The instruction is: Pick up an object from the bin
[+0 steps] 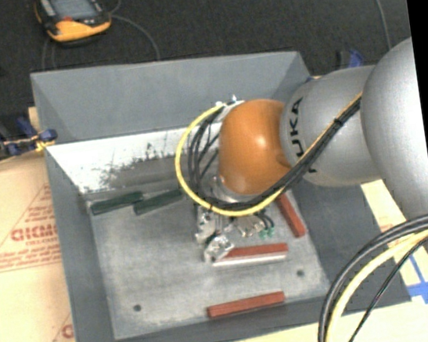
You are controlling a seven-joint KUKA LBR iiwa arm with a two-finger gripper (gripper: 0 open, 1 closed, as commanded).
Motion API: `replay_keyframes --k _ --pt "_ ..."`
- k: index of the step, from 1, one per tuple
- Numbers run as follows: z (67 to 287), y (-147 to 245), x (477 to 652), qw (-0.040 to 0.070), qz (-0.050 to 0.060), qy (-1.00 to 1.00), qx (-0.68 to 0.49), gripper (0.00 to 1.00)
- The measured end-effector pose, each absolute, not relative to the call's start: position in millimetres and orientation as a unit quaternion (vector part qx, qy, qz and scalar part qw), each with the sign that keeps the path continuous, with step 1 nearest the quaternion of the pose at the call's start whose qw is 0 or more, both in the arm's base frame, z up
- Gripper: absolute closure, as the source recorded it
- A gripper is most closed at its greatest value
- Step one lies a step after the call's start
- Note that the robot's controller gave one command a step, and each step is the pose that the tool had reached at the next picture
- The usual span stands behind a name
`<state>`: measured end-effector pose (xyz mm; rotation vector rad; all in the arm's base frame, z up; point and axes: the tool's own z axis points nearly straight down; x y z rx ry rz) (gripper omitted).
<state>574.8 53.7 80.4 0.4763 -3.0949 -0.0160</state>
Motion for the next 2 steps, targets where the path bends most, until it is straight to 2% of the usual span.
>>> replay_keyframes --k 1,2 --pt "258.4 33.3 564.2 -0.006 0.001 -0.990 0.143 1.00" --pt "253.8 33.7 562.8 -0.002 0.000 -0.990 0.142 1.00"
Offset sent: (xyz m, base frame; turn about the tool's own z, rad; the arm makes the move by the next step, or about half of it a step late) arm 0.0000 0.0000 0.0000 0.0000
